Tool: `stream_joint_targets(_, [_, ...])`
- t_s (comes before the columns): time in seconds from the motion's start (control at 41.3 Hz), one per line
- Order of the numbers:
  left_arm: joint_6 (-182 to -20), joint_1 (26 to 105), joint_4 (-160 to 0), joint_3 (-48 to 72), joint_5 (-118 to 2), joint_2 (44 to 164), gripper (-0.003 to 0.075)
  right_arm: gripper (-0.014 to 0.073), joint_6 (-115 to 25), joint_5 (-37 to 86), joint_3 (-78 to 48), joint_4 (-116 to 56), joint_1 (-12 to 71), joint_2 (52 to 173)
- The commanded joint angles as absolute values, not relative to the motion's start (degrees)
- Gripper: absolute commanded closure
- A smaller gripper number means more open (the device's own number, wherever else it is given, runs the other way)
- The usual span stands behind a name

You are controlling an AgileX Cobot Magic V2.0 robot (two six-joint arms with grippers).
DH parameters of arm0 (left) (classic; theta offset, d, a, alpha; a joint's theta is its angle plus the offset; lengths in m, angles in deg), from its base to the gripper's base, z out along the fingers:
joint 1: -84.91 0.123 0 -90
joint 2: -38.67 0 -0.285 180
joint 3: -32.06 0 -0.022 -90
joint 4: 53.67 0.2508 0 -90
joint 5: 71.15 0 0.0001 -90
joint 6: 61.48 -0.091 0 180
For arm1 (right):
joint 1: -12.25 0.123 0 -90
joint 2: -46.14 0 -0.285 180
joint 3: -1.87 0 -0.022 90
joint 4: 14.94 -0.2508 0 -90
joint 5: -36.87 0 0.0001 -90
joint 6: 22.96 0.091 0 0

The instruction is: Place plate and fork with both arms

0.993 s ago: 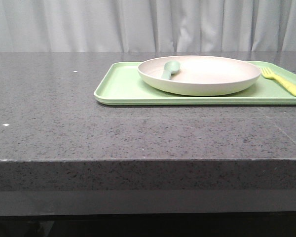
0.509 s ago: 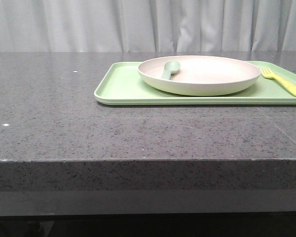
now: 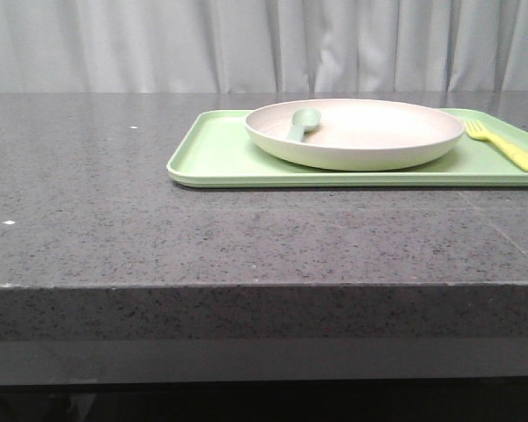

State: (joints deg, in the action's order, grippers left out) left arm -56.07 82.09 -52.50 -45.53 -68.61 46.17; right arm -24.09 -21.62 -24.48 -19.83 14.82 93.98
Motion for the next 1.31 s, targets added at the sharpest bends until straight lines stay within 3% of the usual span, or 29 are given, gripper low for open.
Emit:
stream_joint_targets(0.0, [-55.2, 81.9, -52.4, -45.7, -72.5, 44.7, 0.0738, 0.0662, -24.5, -18.4, -23.3, -19.6, 14.7, 94.0])
stream_joint_targets(1.284, [-60.5, 81.7, -56.3, -45.7, -73.5, 44.8, 0.0738, 0.0662, -24.5, -18.4, -23.3, -19.6, 14.7, 94.0])
